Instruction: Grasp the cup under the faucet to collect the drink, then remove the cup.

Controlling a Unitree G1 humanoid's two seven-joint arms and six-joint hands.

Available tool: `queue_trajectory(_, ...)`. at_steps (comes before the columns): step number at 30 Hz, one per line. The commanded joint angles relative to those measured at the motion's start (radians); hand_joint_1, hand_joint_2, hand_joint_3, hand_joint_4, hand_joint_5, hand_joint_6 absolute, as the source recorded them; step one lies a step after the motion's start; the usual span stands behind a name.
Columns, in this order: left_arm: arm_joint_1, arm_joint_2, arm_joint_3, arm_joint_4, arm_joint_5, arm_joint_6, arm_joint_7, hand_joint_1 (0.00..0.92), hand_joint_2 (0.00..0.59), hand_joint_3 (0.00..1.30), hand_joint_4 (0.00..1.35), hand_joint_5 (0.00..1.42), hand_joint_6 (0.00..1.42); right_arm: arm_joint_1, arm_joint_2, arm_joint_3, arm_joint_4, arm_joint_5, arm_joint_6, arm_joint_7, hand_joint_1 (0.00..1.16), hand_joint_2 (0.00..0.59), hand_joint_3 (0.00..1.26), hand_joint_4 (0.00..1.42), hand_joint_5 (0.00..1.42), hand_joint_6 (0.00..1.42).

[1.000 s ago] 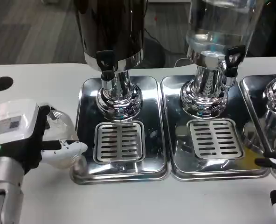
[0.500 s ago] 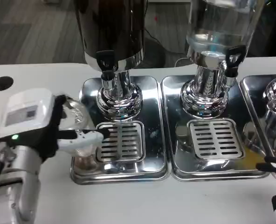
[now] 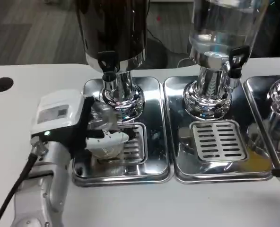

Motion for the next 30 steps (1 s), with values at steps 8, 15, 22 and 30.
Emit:
queue_trajectory(8,-0.105,-0.042,-0.053,0.129,0.012,0.022,0.065,0.329,0.096,0.47,0.56,0.87,1.06,-0.005,-0.015,-0.026,0.018,0.036,-0.029,0.036,0.49,0.488,0.27,0.13,0.11,0.06)
queue_trajectory(15,-0.142,-0.046,-0.074,0.185,-0.001,0.025,0.077,0.328,0.096,0.47,0.56,0.87,1.06,-0.025,-0.017,-0.032,0.037,0.058,-0.027,0.057,0.49,0.488,0.27,0.13,0.11,0.07)
queue_trajectory(22,-0.180,-0.037,-0.094,0.217,-0.007,0.043,0.038,0.208,0.042,0.43,0.53,0.82,0.99,-0.042,-0.013,-0.033,0.045,0.073,-0.025,0.068,0.49,0.485,0.27,0.13,0.12,0.08)
queue_trajectory(30,-0.196,-0.027,-0.097,0.244,-0.027,0.050,0.015,0.129,0.033,0.37,0.47,0.78,0.95,-0.054,-0.010,-0.035,0.046,0.073,-0.022,0.072,0.50,0.479,0.27,0.13,0.12,0.10)
